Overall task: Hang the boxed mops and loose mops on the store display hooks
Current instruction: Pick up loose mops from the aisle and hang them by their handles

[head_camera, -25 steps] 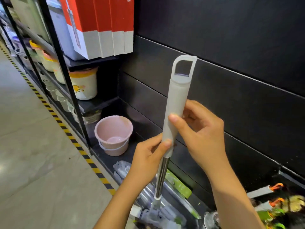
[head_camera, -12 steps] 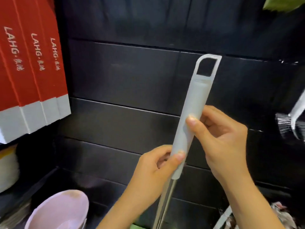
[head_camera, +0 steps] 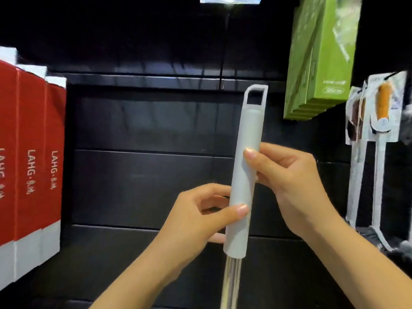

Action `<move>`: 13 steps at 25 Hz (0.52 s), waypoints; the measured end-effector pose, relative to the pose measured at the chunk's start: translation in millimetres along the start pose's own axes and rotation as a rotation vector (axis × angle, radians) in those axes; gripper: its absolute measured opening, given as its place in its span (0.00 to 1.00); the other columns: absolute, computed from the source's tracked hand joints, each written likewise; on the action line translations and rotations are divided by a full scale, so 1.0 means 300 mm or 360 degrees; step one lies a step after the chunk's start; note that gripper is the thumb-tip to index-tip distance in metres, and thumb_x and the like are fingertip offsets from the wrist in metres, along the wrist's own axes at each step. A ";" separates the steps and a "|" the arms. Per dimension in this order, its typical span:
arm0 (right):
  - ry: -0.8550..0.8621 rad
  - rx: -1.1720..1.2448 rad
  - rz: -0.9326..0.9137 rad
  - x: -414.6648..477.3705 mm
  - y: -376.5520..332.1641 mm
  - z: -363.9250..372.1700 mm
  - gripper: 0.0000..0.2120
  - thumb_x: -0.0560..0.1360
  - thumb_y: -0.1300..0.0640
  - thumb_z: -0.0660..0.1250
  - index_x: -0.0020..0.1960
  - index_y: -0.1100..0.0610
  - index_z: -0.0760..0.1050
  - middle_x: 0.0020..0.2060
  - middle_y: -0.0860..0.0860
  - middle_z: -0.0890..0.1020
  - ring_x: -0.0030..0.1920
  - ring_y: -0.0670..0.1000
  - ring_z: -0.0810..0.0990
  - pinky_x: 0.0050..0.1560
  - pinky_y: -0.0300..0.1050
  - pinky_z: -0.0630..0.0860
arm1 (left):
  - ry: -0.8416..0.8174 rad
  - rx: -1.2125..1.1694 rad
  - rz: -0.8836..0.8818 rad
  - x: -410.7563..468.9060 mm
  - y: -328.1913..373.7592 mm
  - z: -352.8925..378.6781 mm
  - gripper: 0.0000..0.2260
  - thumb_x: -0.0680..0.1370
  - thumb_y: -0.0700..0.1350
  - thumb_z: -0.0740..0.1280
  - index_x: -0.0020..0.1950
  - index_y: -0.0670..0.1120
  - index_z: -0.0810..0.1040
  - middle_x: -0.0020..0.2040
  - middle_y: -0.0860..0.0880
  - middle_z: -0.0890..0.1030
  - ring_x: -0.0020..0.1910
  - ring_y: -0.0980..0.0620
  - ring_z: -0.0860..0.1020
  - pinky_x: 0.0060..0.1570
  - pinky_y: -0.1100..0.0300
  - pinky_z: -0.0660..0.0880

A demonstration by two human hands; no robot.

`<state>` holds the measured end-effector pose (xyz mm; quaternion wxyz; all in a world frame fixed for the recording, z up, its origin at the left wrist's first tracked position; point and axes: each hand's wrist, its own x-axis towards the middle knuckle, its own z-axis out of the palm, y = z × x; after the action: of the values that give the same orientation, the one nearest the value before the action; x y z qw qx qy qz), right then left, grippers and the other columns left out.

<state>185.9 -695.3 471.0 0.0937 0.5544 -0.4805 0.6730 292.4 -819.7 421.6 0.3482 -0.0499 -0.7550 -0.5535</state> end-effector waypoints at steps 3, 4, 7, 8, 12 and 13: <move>-0.0004 -0.0006 0.0002 0.095 -0.047 -0.014 0.11 0.71 0.50 0.69 0.49 0.55 0.83 0.40 0.45 0.85 0.44 0.44 0.84 0.38 0.33 0.78 | -0.0011 0.0036 0.0077 0.064 0.076 0.011 0.21 0.64 0.56 0.72 0.55 0.53 0.82 0.49 0.55 0.85 0.50 0.56 0.83 0.42 0.55 0.83; -0.0011 -0.0011 0.0009 0.124 -0.058 -0.016 0.09 0.72 0.51 0.70 0.48 0.55 0.83 0.39 0.45 0.85 0.43 0.44 0.84 0.37 0.33 0.78 | 0.0014 0.0039 0.0100 0.082 0.090 0.015 0.22 0.64 0.57 0.72 0.56 0.53 0.82 0.49 0.54 0.85 0.51 0.56 0.83 0.43 0.53 0.83; -0.0035 -0.0054 0.0021 0.216 -0.090 -0.014 0.07 0.74 0.53 0.69 0.46 0.56 0.83 0.37 0.46 0.85 0.40 0.44 0.84 0.37 0.34 0.78 | 0.0092 0.0022 0.0154 0.139 0.129 0.010 0.21 0.66 0.56 0.71 0.56 0.51 0.82 0.48 0.53 0.85 0.48 0.56 0.84 0.39 0.57 0.83; -0.0053 -0.0068 0.0027 0.249 -0.100 -0.012 0.07 0.75 0.54 0.69 0.46 0.57 0.83 0.36 0.46 0.85 0.39 0.44 0.84 0.38 0.36 0.78 | 0.0113 0.0015 0.0172 0.160 0.145 0.005 0.18 0.68 0.54 0.71 0.56 0.50 0.82 0.47 0.53 0.85 0.47 0.55 0.84 0.38 0.58 0.82; -0.0096 -0.0117 0.0039 0.385 -0.141 0.002 0.08 0.76 0.54 0.69 0.43 0.57 0.83 0.33 0.46 0.83 0.36 0.44 0.82 0.40 0.41 0.78 | 0.0250 0.0055 0.0240 0.261 0.210 -0.014 0.12 0.75 0.49 0.71 0.57 0.49 0.82 0.46 0.53 0.86 0.44 0.55 0.85 0.36 0.60 0.81; -0.0087 -0.0125 0.0042 0.417 -0.148 0.006 0.08 0.76 0.53 0.69 0.44 0.57 0.83 0.34 0.47 0.83 0.37 0.45 0.82 0.41 0.41 0.78 | 0.0283 0.0062 0.0251 0.287 0.226 -0.017 0.12 0.75 0.49 0.71 0.57 0.49 0.82 0.46 0.52 0.86 0.43 0.55 0.85 0.36 0.60 0.81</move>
<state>170.2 -724.4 599.6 0.0934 0.5621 -0.5163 0.6393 261.2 -824.9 526.6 0.4572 -0.0531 -0.7254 -0.5118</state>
